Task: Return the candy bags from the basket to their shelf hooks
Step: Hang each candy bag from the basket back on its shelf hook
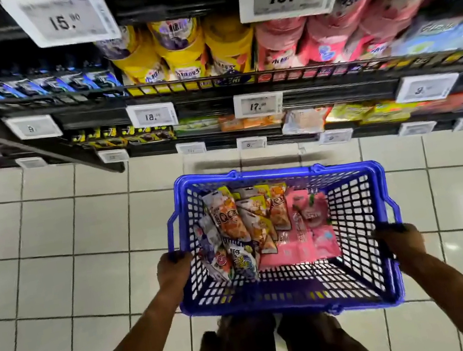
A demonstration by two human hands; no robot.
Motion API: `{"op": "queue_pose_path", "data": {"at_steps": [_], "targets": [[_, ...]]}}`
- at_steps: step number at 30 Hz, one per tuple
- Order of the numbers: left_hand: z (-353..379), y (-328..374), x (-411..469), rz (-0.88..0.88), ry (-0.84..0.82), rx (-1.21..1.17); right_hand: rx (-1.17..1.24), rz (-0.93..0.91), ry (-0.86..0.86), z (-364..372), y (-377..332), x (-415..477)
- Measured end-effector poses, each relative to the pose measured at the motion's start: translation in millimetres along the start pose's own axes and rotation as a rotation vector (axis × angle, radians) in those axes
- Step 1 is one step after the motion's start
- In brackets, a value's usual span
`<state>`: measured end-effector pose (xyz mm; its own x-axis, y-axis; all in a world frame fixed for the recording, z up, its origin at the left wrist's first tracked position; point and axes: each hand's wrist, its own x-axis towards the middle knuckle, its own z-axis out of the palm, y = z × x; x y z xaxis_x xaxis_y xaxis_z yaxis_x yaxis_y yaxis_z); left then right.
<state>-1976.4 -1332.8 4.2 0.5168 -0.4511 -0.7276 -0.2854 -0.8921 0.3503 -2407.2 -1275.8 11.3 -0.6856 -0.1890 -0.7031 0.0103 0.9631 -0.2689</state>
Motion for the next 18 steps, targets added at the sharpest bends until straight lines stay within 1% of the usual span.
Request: {"op": "queue_pose_path", "data": {"at_steps": [1, 2, 3, 4, 5, 6, 7, 8, 9, 10, 11, 12, 13, 15, 16, 18], "targets": [[-2, 7, -7, 0.079, 0.061, 0.116, -0.147, -0.056, 0.112, 2, -3, -7], [-4, 14, -14, 0.189, 0.136, 0.222, -0.286, -0.152, 0.246, 6, -5, -15], [-6, 20, -21, 0.32, 0.202, 0.278, -0.372, -0.3, 0.348, 10, -8, -25], [-7, 26, -29, 0.463, 0.237, 0.288, -0.385, -0.471, 0.372, 19, -13, -36], [-5, 32, -35, 0.61, 0.236, 0.277, -0.362, -0.617, 0.31, 30, -18, -49], [-2, 36, -40, 0.731, 0.199, 0.269, -0.312, -0.699, 0.181, 46, -24, -64], [5, 37, -42, 0.799, 0.127, 0.279, -0.26, -0.723, 0.03, 63, -29, -78], [13, 36, -42, 0.803, 0.044, 0.302, -0.232, -0.708, -0.118, 82, -33, -90], [21, 34, -41, 0.764, -0.056, 0.324, -0.229, -0.681, -0.254, 102, -36, -100], [30, 30, -39, 0.707, -0.15, 0.364, -0.257, -0.651, -0.368, 124, -36, -106], [41, 25, -34, 0.676, -0.194, 0.417, -0.298, -0.614, -0.455, 147, -33, -110], [50, 20, -26, 0.677, -0.184, 0.508, -0.351, -0.583, -0.501, 167, -29, -111], [58, 15, -16, 0.721, -0.138, 0.634, -0.391, -0.569, -0.517, 185, -26, -111], [68, 9, 6, 0.833, -0.063, 0.974, -0.471, -0.57, -0.507, 211, -16, -105], [70, 8, 16, 0.865, -0.071, 1.146, -0.527, -0.581, -0.494, 220, -12, -101], [72, 7, 32, 0.904, -0.095, 1.4, -0.611, -0.592, -0.462, 233, -5, -94]]}}
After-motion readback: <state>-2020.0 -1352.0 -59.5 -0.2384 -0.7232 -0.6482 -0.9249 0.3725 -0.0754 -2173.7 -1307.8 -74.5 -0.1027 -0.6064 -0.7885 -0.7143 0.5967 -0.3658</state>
